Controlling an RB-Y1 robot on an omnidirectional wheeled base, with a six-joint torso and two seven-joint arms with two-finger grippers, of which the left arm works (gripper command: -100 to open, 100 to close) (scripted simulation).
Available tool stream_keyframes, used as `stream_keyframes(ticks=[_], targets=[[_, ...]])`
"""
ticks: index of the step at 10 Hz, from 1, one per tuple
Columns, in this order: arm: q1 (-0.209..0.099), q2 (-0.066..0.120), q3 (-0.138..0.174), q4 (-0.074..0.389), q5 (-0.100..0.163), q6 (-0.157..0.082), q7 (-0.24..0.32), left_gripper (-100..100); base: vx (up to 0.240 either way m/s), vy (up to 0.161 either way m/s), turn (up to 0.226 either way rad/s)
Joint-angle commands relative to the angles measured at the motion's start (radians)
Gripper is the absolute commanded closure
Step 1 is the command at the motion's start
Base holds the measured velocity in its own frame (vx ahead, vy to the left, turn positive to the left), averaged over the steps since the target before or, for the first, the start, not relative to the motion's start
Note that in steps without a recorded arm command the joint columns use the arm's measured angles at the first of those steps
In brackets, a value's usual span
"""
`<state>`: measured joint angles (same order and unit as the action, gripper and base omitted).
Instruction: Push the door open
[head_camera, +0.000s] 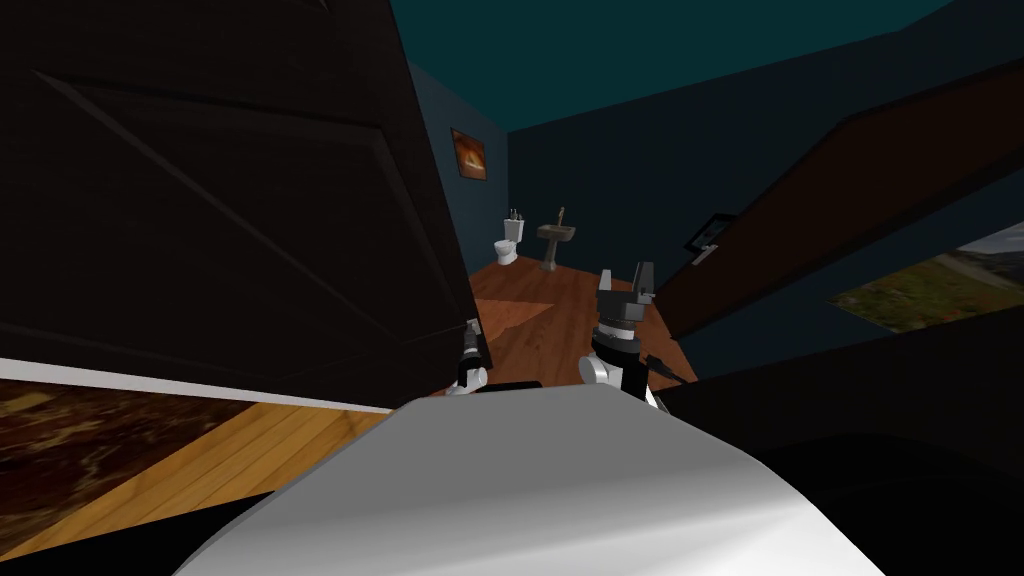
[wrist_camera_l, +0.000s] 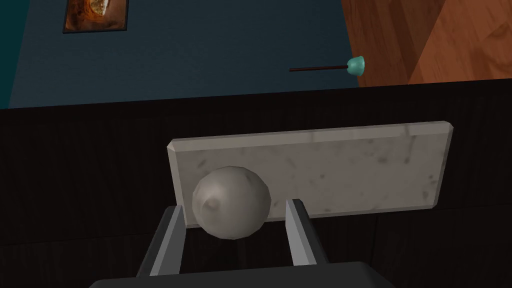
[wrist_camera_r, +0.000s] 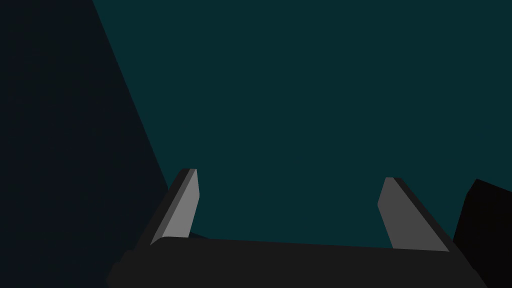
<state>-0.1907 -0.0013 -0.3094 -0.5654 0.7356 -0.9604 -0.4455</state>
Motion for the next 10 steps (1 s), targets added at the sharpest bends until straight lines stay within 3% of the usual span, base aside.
stream_keyframes(ticks=[1, 5, 6, 9, 10], targets=[[0.000, 0.000, 0.000, 0.001, 0.000, -0.001, 0.001, 100, -0.011, 0.005, -0.004], [0.000, 0.000, 0.000, 0.001, 0.000, -0.001, 0.001, 100, -0.006, 0.000, -0.001], [-0.002, 0.020, 0.014, 0.001, 0.024, -0.005, -0.012, 100, 0.122, -0.029, 0.030], [-0.004, 0.029, 0.024, 0.000, 0.040, -0.008, -0.021, 100, 0.144, -0.035, 0.047], [-0.006, 0.037, 0.039, -0.001, 0.067, -0.014, -0.035, 100, 0.201, -0.032, 0.072]])
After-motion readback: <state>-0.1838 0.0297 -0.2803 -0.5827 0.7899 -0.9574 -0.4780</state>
